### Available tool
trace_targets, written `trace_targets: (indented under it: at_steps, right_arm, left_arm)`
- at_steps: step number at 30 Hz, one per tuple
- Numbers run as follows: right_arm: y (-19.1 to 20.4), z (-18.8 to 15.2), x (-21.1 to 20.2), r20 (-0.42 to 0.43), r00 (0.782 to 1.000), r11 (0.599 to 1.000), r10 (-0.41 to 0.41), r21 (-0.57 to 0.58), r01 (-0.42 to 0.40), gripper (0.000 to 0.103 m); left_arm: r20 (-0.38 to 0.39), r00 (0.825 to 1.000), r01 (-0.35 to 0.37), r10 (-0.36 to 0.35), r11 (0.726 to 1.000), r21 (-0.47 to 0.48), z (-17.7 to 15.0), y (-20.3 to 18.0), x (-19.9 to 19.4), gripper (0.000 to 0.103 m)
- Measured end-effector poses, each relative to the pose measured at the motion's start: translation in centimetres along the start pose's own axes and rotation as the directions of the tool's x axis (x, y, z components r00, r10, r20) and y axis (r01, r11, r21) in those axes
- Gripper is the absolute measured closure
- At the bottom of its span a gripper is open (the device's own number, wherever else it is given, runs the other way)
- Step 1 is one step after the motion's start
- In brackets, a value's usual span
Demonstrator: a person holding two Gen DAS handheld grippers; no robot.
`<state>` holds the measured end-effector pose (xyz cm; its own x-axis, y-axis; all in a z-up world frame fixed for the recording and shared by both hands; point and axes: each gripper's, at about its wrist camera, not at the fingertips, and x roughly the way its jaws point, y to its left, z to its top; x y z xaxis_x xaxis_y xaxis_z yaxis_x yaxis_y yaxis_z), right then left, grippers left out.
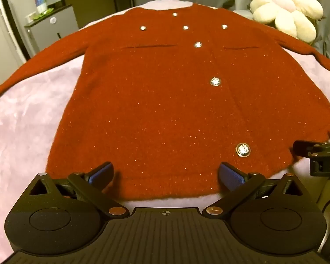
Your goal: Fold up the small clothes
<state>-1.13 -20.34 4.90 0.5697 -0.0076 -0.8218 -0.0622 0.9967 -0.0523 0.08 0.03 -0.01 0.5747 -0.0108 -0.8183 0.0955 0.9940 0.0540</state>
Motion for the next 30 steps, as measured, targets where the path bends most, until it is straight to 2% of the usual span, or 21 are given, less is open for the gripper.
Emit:
trace_targets:
  at_steps: [9,11,30]
  right_arm:
    - [-0.23,0.16,-0.05,0.0,1.0,1.0,0.007,0.004,-0.007,0.004]
    - [-0.01,0.12,-0.06,0.003,1.0,1.0,0.003,0.001,-0.003,0.004]
    - [0.15,-0.01,0.11,-0.001,1.0,1.0,0.0,-0.001,0.0,0.004]
  left_arm:
    - [-0.018,1.0,0.022,-0.022,0.999,-0.027,0.97,0.5,0.79,0.0]
    - [0.009,1.0,0.006,-0.006,1.0,0.002,0.21,0.12,-0.07,0.0]
    - [0.008,1.0,0.004,-0.004,1.0,-0.011,-0.02,0.15,-0.08,0.0]
